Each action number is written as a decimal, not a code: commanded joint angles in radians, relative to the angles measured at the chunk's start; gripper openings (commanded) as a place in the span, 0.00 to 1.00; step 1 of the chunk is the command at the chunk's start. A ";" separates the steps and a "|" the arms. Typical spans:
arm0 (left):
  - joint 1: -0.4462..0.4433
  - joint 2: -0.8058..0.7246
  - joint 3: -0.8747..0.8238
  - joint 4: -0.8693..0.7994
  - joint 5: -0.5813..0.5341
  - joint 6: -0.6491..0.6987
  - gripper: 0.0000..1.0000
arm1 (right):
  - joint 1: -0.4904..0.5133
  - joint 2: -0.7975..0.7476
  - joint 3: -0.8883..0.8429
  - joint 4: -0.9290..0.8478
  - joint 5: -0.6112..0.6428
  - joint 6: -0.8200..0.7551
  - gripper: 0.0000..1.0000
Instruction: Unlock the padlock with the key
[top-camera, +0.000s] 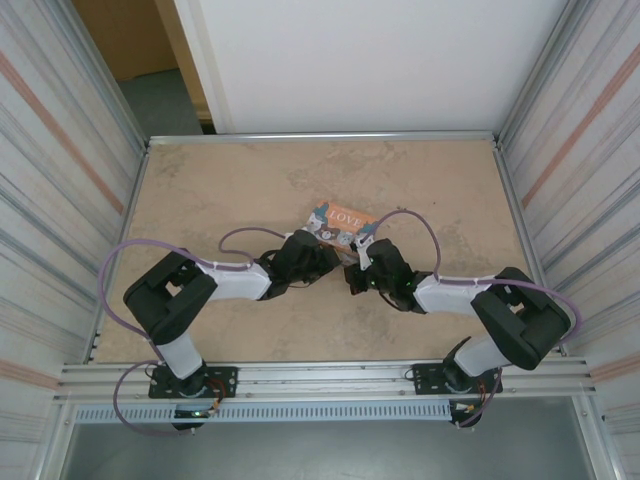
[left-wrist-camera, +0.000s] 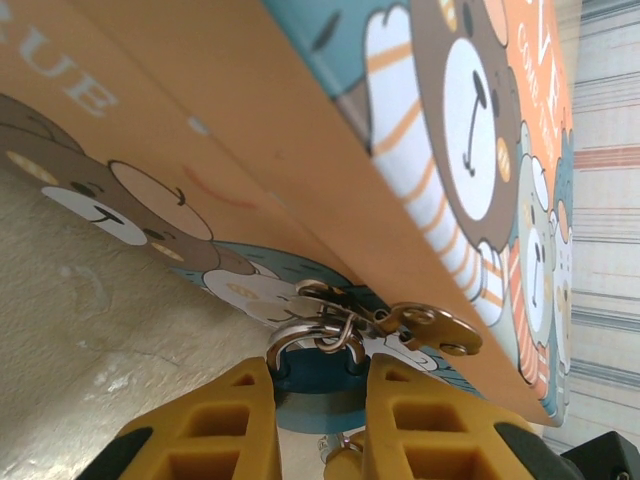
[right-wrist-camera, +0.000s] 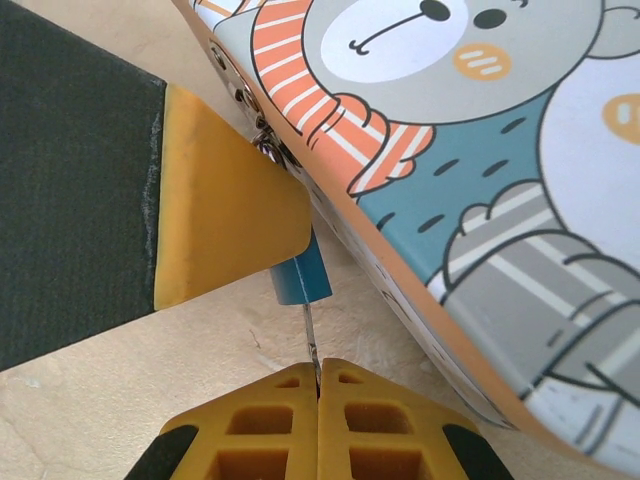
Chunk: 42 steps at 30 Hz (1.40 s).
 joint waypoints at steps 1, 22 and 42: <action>-0.046 -0.013 0.017 0.049 0.153 -0.019 0.10 | -0.002 -0.013 0.110 0.197 -0.050 0.019 0.00; 0.033 -0.056 0.032 -0.023 0.122 0.044 0.10 | 0.049 -0.110 -0.111 0.014 0.024 0.033 0.00; 0.021 -0.057 0.027 -0.013 0.138 0.033 0.10 | 0.047 -0.102 -0.072 0.054 0.093 0.013 0.00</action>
